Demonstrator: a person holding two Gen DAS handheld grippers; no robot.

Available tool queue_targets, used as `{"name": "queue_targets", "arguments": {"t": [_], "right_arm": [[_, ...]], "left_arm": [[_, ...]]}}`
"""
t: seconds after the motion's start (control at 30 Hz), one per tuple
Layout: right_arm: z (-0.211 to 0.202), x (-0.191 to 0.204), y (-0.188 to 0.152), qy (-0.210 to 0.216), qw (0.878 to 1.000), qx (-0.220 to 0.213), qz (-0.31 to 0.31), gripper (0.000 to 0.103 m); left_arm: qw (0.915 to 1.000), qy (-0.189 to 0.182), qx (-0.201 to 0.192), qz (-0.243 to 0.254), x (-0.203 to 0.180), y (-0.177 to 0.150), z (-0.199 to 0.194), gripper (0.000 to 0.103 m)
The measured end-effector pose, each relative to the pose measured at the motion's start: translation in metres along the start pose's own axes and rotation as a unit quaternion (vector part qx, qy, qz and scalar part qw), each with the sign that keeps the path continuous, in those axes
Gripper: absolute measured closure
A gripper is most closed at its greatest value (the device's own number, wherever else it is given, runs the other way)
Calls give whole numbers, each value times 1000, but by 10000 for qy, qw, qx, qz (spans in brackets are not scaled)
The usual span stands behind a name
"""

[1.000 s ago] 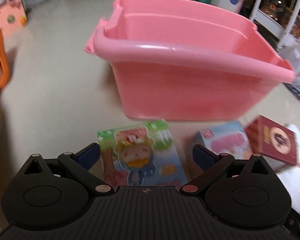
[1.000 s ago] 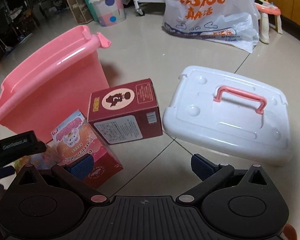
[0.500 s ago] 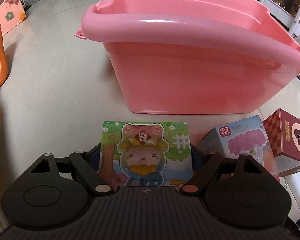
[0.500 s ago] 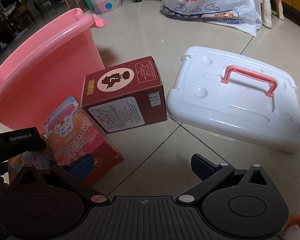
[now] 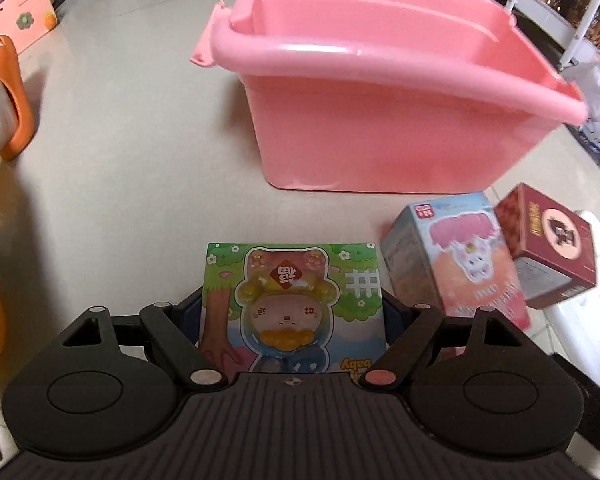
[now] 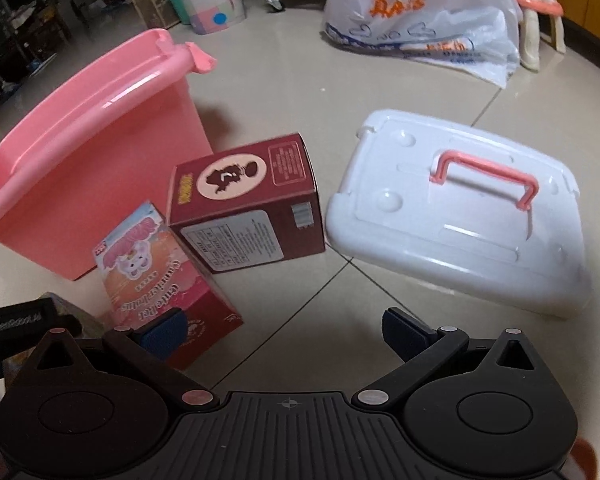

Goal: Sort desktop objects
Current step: 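Lift the green box off the floor with the left tool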

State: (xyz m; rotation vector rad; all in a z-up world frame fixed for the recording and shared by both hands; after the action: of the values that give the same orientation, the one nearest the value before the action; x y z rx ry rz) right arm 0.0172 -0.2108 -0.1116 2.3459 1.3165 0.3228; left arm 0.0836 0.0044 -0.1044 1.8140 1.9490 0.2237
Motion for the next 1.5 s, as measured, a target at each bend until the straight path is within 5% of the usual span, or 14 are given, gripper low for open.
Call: {"name": "queue_targets", "arguments": {"t": [0.7,1.5], "right_arm": [[-74,-6,10,-50,9961,-592,-654,0],[-92,9,1,191,9959,-476,-750,0]], "left_arm": [[9938,-488,-893,459,-21,5,-110,20],[9882,-699,-1313,362,-9,15,-140,20]]}}
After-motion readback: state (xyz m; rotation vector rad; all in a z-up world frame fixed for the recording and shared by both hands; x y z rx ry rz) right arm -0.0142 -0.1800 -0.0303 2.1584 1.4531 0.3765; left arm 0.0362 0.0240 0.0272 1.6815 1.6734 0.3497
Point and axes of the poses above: each gripper's, at about its wrist camera, not at the fingertips, and z roughly the way its jaws point, x to its left, y to its top, the point moved 5 cm from there along z, roughly the way its jaws point, and after that the axes turned 13 degrees about -y, right-handed, at the moved point
